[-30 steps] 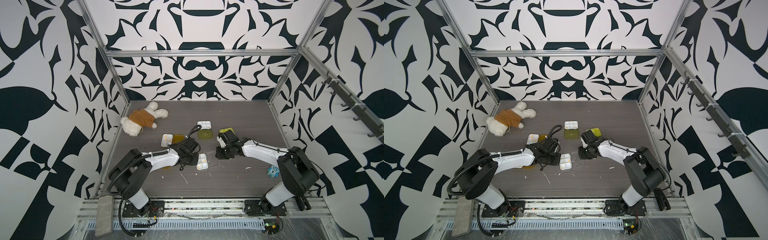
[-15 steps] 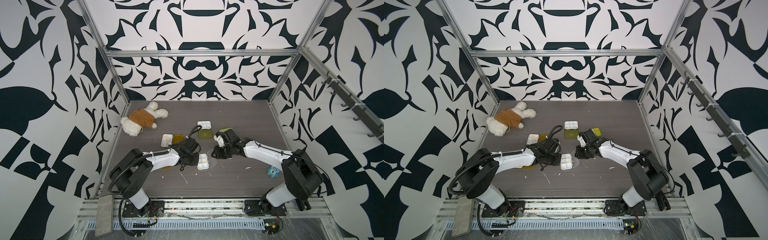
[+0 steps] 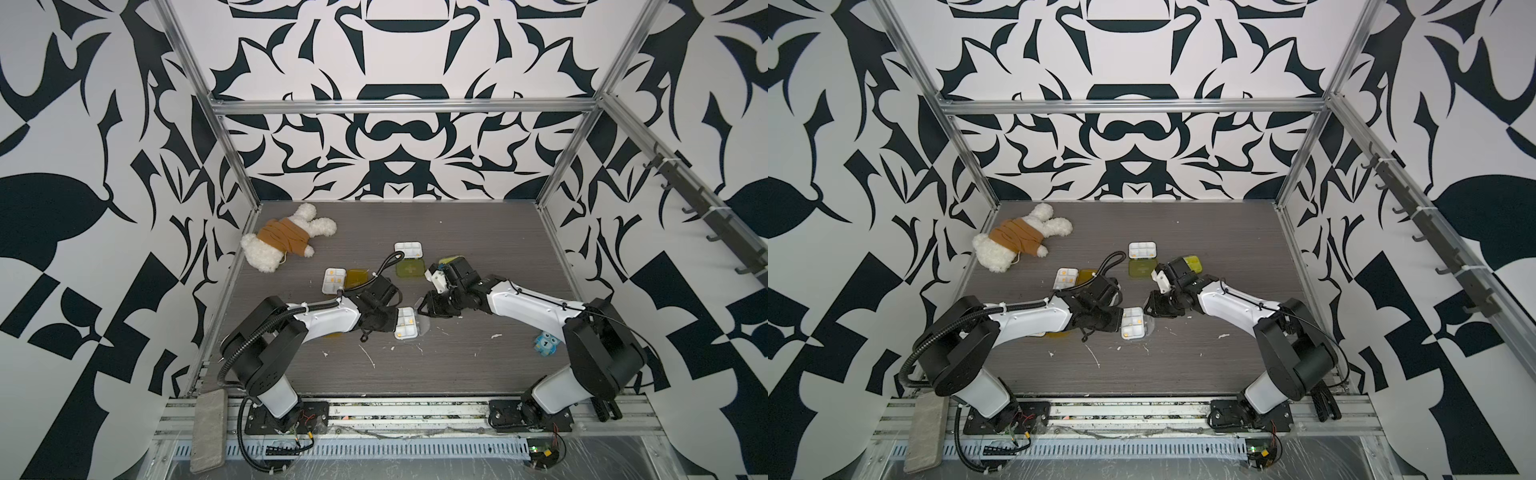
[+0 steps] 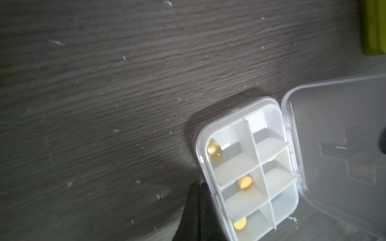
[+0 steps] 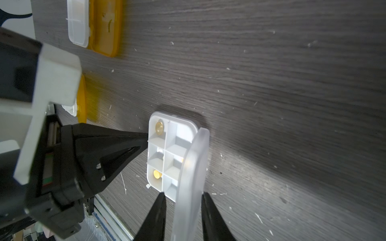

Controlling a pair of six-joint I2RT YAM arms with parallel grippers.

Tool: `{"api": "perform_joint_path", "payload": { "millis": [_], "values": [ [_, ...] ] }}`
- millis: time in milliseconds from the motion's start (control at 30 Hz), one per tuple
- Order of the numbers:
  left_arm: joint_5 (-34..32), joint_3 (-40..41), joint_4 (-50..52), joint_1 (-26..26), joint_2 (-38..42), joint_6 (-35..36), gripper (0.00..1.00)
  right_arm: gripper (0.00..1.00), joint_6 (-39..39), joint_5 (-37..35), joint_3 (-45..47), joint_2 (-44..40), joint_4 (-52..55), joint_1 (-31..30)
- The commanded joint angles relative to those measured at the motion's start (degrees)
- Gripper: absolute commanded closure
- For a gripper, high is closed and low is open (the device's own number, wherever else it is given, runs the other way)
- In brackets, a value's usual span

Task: Close pillboxes
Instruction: Close the lid on the pillbox.

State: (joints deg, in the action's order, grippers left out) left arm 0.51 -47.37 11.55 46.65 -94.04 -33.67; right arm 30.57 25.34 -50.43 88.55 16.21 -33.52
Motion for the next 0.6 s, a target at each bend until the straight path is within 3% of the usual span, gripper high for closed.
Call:
{"api": "perform_joint_path", "payload": {
  "millis": [0, 567],
  "values": [
    [0.63, -0.09, 0.05, 0.35, -0.68, -0.53, 1.00, 0.67, 0.47, 1.19, -2.53, -1.83, 0.34, -0.58],
    [0.46, 0.30, -0.43, 0.42, -0.25, -0.63, 1.00, 0.67, 2.50, 3.20, -4.18, -1.18, -1.46, -2.66]
  ]
}}
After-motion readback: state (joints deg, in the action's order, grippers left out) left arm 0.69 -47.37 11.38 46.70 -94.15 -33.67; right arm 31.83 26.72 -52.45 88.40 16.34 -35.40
